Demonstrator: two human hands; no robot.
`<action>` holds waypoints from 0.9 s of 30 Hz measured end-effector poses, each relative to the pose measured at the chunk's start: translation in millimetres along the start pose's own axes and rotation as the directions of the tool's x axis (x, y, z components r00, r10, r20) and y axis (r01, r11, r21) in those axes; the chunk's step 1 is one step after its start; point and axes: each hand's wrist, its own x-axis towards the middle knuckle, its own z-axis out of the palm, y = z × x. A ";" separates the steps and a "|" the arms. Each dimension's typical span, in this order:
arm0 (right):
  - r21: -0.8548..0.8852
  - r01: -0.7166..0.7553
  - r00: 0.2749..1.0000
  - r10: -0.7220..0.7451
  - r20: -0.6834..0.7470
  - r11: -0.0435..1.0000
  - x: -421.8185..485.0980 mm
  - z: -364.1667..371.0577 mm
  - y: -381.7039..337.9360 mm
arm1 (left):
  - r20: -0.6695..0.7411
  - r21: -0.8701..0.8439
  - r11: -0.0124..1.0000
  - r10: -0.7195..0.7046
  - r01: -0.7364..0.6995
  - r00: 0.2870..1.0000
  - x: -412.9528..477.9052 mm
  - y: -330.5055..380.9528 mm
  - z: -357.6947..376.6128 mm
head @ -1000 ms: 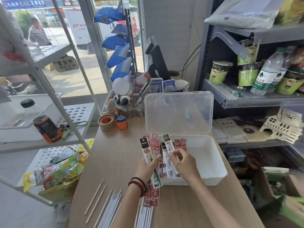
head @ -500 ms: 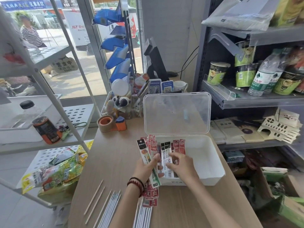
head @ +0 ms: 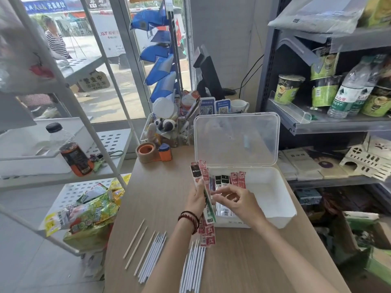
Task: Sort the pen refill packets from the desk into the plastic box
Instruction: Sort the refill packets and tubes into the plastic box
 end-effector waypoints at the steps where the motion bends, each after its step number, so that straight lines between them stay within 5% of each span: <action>1: -0.007 0.006 1.000 -0.006 0.012 1.000 -0.4 2.6 -1.0 | 0.014 -0.007 1.000 0.011 -0.011 1.000 0.8 -0.9 0.2; 8: -0.008 -0.052 0.999 0.052 -0.015 0.999 9.6 15.5 -0.5 | 0.031 -0.090 0.995 -0.041 0.044 0.999 11.7 -9.4 -4.5; 13: -0.006 -0.129 0.992 0.129 0.013 0.992 15.9 14.5 6.6 | 0.128 -0.326 0.924 -0.169 0.202 0.977 6.1 -4.3 -8.9; 27: 0.128 -0.154 0.988 0.155 -0.001 0.980 19.8 8.6 18.6 | 0.193 -0.191 0.978 -0.048 0.086 0.980 4.7 -17.7 -12.4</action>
